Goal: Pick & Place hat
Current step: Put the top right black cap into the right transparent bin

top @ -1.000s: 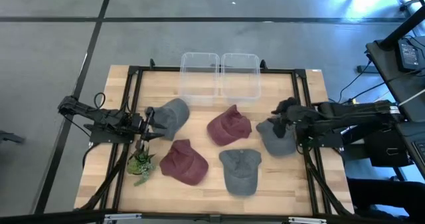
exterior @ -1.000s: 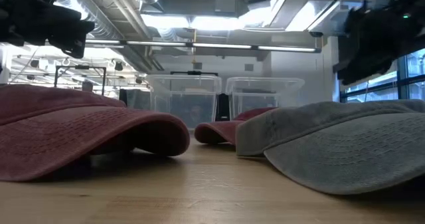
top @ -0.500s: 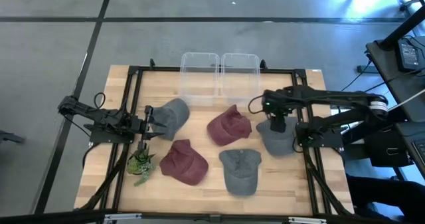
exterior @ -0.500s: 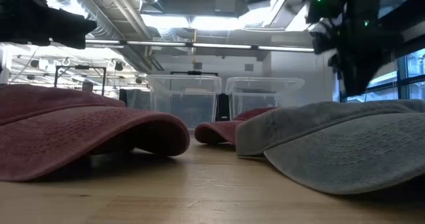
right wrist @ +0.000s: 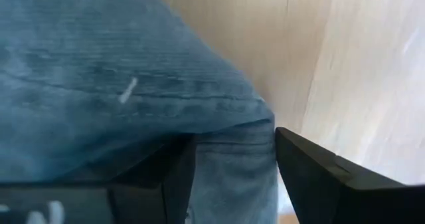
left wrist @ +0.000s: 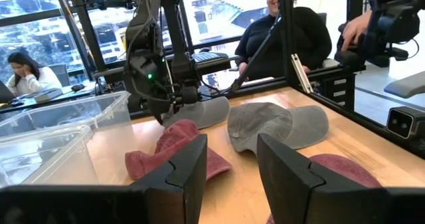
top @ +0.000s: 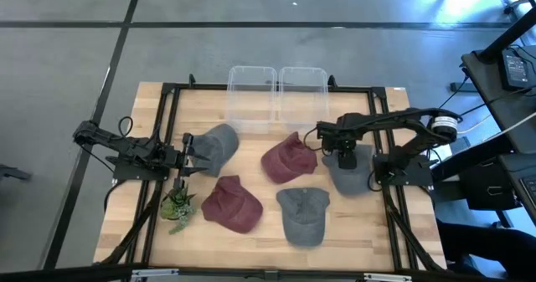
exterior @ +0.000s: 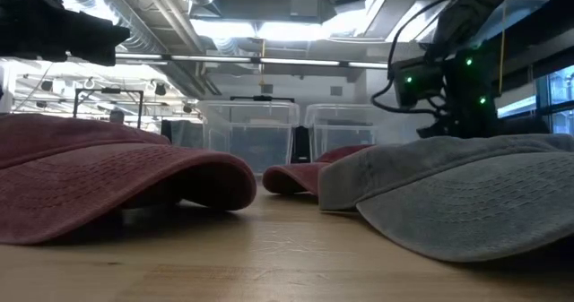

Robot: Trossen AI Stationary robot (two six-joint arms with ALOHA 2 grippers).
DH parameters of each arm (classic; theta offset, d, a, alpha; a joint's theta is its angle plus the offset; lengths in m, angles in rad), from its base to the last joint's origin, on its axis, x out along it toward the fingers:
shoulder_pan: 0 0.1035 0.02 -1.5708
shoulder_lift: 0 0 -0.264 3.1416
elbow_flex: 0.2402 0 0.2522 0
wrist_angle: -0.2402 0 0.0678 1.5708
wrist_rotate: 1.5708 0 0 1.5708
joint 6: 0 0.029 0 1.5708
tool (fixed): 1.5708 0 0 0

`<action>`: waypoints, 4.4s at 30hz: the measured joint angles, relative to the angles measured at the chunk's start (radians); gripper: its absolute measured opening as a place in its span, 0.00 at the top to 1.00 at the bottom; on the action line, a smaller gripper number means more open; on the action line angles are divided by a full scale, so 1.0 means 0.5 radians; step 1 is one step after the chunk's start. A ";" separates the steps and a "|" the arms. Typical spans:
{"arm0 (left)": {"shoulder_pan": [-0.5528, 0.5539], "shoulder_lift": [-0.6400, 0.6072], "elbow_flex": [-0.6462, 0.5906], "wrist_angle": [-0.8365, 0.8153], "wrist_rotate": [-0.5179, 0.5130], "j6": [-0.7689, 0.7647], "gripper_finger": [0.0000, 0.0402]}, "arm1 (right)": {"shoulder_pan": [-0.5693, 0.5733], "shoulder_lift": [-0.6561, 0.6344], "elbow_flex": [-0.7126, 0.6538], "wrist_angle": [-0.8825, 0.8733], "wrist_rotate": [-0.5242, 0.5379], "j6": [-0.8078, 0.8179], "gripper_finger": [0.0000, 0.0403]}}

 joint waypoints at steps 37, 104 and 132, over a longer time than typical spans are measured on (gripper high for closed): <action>0.000 0.000 0.000 0.000 0.002 0.000 0.68 | 0.228 -0.548 0.209 -0.564 -0.052 0.566 0.96; 0.000 0.000 0.000 0.000 0.001 0.034 0.68 | -0.657 0.521 1.703 0.285 0.392 -0.804 0.88; 0.000 0.000 0.000 0.000 0.003 0.034 0.68 | -0.647 0.520 2.197 -0.099 0.487 -0.753 0.56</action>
